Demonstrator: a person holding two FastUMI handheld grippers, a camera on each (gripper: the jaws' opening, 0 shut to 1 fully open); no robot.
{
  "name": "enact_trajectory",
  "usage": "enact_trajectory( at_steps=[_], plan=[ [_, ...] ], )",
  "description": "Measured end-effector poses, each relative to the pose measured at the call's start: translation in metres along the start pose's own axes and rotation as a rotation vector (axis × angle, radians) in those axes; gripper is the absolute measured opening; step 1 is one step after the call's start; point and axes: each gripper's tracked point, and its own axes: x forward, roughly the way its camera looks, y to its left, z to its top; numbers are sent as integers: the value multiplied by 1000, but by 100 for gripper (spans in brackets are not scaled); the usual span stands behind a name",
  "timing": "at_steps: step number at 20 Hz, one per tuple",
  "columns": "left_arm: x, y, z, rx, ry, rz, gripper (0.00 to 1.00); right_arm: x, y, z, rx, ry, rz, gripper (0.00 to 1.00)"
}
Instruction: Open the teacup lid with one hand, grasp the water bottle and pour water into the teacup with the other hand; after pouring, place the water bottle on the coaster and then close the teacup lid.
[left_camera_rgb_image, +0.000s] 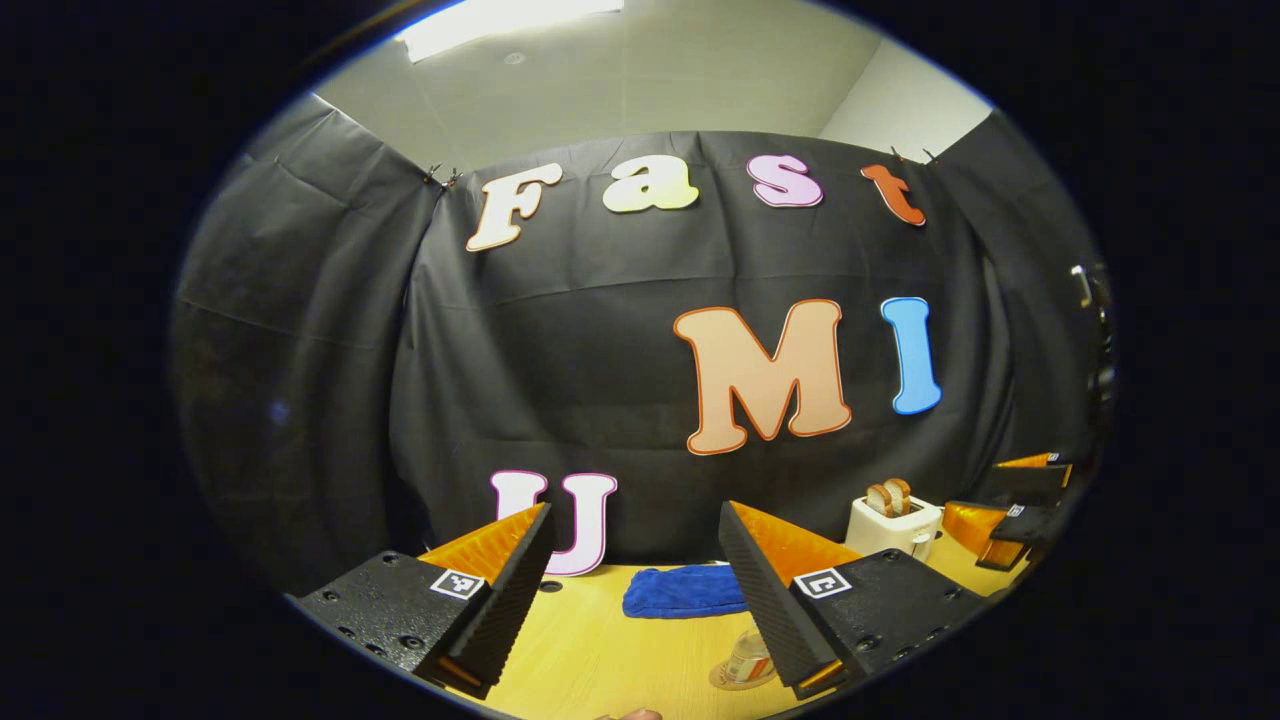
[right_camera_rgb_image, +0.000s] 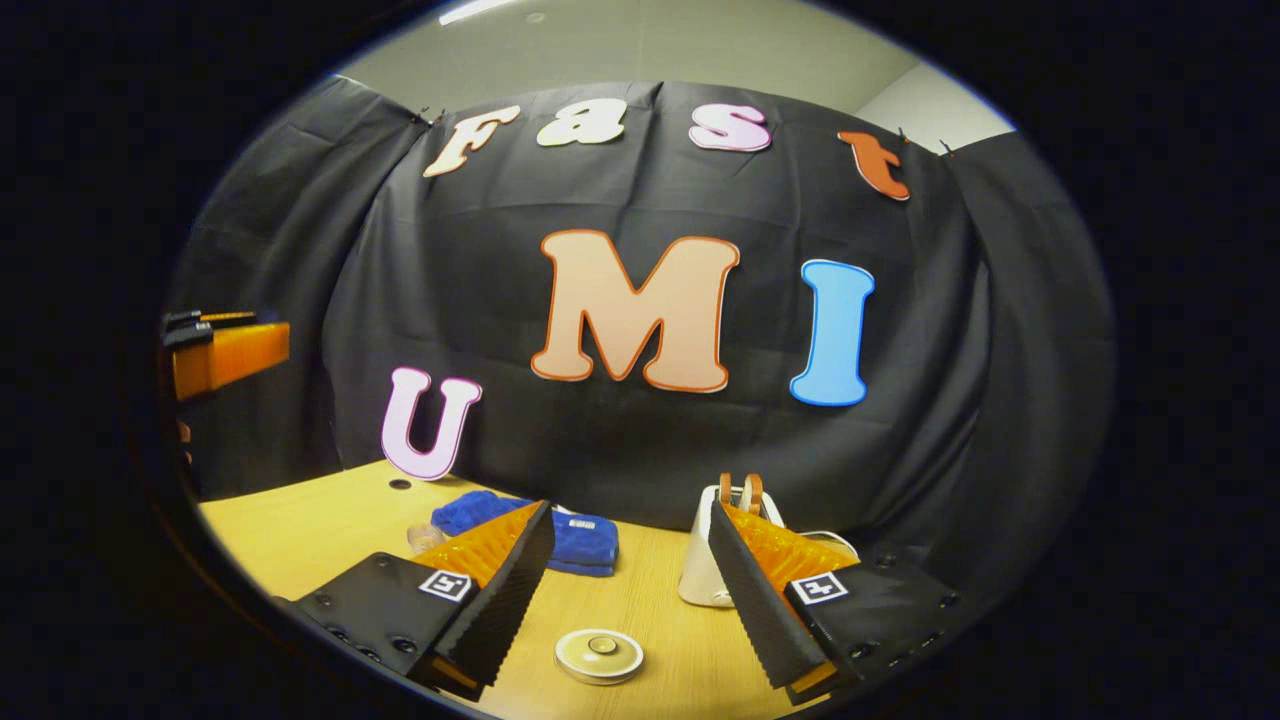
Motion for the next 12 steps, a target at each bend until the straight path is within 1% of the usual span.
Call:
enact_trajectory(
  at_steps=[3, 6, 7, 8, 9, 10, 11, 12],
  plan=[
    [-3, 9, 0, 5, 5, 26, 95, 10, 6, -30, -13, 67, 25, 100],
    [-6, 16, -2, 10, 10, 46, 95, 16, 9, -56, -35, 117, 38, 99],
    [-6, 18, -2, 13, 12, 53, 95, 18, 10, -65, -44, 135, 43, 100],
    [-8, 21, -2, 17, 12, 62, 95, 20, 11, -74, -55, 152, 48, 99],
    [-9, 24, -1, 19, 8, 68, 95, 22, 12, -82, -66, 167, 52, 94],
    [-10, 26, -1, 20, 7, 73, 95, 24, 12, -89, -78, 179, 57, 99],
    [-10, 27, -2, 23, 11, 77, 95, 25, 12, -97, -88, 192, 61, 94],
    [-11, 29, -3, 24, 15, 80, 96, 26, 13, -105, -94, 208, 67, 94]
  ],
)
